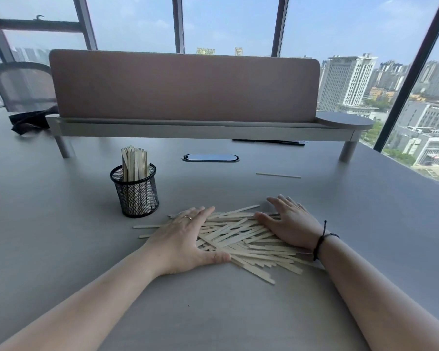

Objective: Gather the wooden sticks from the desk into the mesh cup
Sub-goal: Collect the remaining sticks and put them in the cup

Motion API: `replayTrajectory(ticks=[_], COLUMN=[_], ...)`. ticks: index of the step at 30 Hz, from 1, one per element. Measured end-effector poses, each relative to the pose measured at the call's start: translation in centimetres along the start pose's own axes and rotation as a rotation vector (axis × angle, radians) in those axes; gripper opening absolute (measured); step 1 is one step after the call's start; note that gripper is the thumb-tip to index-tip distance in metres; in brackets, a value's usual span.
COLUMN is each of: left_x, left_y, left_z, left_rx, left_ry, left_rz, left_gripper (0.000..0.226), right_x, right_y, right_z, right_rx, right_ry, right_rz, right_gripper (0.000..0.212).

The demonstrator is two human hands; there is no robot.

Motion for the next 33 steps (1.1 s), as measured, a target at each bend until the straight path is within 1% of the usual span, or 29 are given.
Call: replayTrajectory(ticks=[3,7,11,17,20,23,25,27,29,30,32,33], left_x=[0.1,-0.1,0.1,-0.1,-0.2,-0.1,0.0,0.1,0.1,0.0,-0.2,-0.2], left_y=[0.4,0.7,1.4,1.4,1.3,1.5,1.6,1.7,1.7,1.6,1.6,1.5], left_z=[0.4,1.3,1.5,1.8,1.9,1.8,2.0,2.0,2.0,2.0,2.0,2.0], left_rx=[0.014,0.042,0.06,0.07,0.057,0.073,0.099,0.103,0.093,0.092,0.098,0.1], left_ry=[-0.01,0.007,0.0,0.014,0.025,0.028,0.024,0.032,0.037,0.039,0.045,0.047], left_rz=[0.023,0.084,0.117,0.142,0.143,0.139,0.133,0.114,0.109,0.121,0.15,0.159], left_gripper=[0.115,0.108,0.109,0.11,0.112,0.115,0.11,0.107,0.114,0.116,0.114,0.113], right_x=[0.4,0.4,0.7,0.7,0.1,-1.0,-0.4,1.3,2.5,2.6,2.1,1.8], right_y=[0.1,-0.2,-0.3,0.0,0.1,0.6,1.1,1.4,1.5,1.5,1.3,1.1], right_z=[-0.9,-2.4,-3.0,-2.4,-2.7,-4.4,-6.2,-7.6,-8.2,-8.1,-7.6,-7.4], right_rx=[-0.012,-0.079,-0.121,-0.111,-0.137,-0.238,-0.31,-0.345,-0.342,-0.336,-0.332,-0.335], right_ry=[0.014,0.051,0.097,0.188,0.113,-0.024,-0.06,-0.067,-0.07,-0.066,-0.071,-0.075], right_rz=[0.003,0.044,0.039,0.066,0.132,0.216,0.146,0.004,-0.079,-0.074,-0.012,0.021], right_gripper=[0.079,0.071,0.074,0.074,0.073,0.079,0.079,0.074,0.075,0.079,0.088,0.089])
Point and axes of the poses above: each hand's wrist, its own y-axis towards the middle knuckle, its own x-axis out of the palm, z = x × y, the point moved 5 cm from there along y, towards the middle knuckle, and after that the axes turned 5 degrees about -z, right-handed, at the moved point
